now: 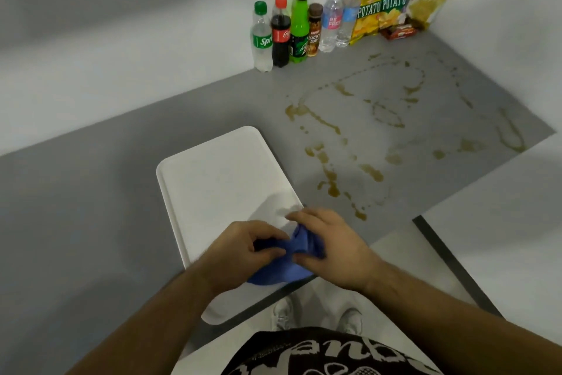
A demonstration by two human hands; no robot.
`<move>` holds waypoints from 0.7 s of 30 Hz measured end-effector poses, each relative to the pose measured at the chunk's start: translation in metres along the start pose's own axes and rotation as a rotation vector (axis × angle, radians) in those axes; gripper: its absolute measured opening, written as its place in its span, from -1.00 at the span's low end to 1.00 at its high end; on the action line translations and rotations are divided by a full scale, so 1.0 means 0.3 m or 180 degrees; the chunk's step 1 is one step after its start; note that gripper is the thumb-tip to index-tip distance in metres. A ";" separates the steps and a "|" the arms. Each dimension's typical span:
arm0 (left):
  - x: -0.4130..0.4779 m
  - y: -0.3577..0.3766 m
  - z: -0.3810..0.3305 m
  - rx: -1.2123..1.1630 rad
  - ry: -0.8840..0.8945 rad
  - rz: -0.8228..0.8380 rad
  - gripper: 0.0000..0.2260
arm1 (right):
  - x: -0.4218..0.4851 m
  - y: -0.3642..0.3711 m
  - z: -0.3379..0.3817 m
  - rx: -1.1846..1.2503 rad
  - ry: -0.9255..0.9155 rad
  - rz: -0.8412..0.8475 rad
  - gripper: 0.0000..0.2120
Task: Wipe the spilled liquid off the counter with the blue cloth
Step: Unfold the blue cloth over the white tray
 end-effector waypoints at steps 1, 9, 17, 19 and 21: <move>0.015 -0.002 -0.029 -0.0027 0.0164 0.0066 -0.79 | -0.002 -0.013 0.012 0.0151 -0.0114 -0.0044 -0.48; 0.168 -0.005 -0.141 -0.1425 0.0055 -0.0281 -0.48 | -0.048 -0.123 -0.012 0.1789 0.0955 -0.0509 -0.81; 0.271 0.073 -0.141 -0.1275 -0.0178 -0.0069 -0.82 | -0.123 -0.168 -0.093 0.2851 0.1059 -0.1114 -0.73; 0.291 0.097 -0.164 -0.1122 -0.0112 -0.0130 -0.78 | -0.148 -0.182 -0.100 0.2659 0.1005 -0.1349 -0.72; 0.309 0.113 -0.185 -0.1137 -0.0108 -0.0137 -0.74 | -0.176 -0.194 -0.108 0.2170 0.0855 -0.1426 -0.71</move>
Point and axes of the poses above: each hand's wrist, its own x-axis towards the middle knuckle, its own y-axis out of the palm, z = x × y, the point moved 1 cm from there along x, towards the middle knuckle, and after that the axes turned 10 degrees about -x, right-handed, at the moved point
